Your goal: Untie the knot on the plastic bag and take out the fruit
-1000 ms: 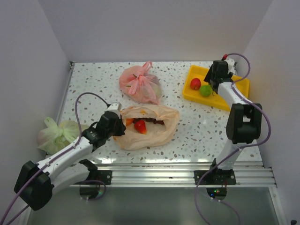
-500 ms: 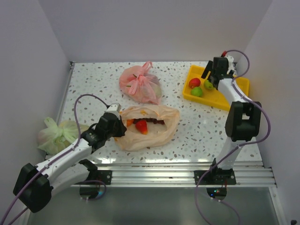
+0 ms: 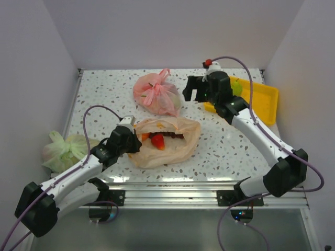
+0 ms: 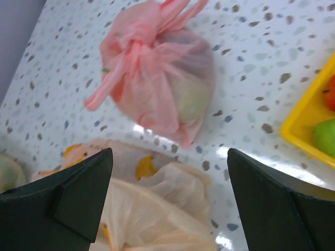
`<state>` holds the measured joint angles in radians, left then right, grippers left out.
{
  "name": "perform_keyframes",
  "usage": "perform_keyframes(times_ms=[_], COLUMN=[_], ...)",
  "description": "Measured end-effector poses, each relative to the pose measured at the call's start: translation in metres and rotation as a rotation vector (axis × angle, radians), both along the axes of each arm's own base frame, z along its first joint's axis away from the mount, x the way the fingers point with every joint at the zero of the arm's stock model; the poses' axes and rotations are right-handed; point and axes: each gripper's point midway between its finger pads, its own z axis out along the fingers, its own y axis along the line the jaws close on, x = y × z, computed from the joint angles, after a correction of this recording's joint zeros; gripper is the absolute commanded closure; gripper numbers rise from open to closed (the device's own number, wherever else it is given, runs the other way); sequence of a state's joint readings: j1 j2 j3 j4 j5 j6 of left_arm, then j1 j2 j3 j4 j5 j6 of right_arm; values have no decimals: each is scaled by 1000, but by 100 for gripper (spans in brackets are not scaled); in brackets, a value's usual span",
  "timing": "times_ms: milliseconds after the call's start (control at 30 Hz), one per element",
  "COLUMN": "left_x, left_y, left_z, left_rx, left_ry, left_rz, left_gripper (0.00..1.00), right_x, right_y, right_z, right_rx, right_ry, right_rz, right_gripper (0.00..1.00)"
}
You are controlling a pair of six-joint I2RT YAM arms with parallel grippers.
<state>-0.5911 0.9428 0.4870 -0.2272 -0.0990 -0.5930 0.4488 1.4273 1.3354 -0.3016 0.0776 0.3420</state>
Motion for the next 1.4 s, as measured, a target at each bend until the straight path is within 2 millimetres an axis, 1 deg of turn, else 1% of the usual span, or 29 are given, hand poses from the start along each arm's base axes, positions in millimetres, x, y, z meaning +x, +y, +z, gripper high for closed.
perform_keyframes(times_ms=[33,100,200,300,333,400,467,500,567,667,767,867,1033,1200,1267,1400], left_x=[0,-1,-1,-2,-2,-2,-2,-2,-2,-2,-2,-2,-2,-3,-3,-4], left_y=[0,0,-1,-2,-2,-2,-2,-2,-2,-2,-3,-3,-3,-4,-4,-7], left_z=[0,-3,-5,-6,-7,-7,-7,-7,-7,-7,-7,-7,-6,-6,-5,-3], left_rx=[0,1,-5,-7,-7,-10,-14,-14,-19,-19,-23,-25,-27,-31,-32,-35], left_ry=[1,8,22,29,33,36,38,39,41,42,43,44,41,43,43,43], left_rz=[0,-1,5,8,9,11,15,15,19,20,23,25,25,19,17,8], left_gripper=[98,98,98,99,99,99,99,99,99,98,99,99,98,98,98,98], right_x=[-14,-44,-87,-127,-140,-165,-179,-185,-193,-200,-197,-188,-170,-153,-147,-137], right_y=[18,46,83,120,130,146,155,159,165,170,168,168,171,170,168,172], right_z=[-3,-14,-29,-40,-45,-57,-72,-81,-99,-121,-143,-160,-183,-210,-218,-221], right_rx=[5,9,1,-6,-6,-10,-22,-33,-56,-82,-115,-143,-169,-212,-228,-230], right_ry=[7,30,63,82,91,116,146,163,197,236,263,274,269,270,266,241], right_rz=[60,166,307,438,476,546,578,591,610,619,584,534,452,354,322,290], right_gripper=[7,8,8,9,12,15,20,21,25,27,27,26,16,12,12,14])
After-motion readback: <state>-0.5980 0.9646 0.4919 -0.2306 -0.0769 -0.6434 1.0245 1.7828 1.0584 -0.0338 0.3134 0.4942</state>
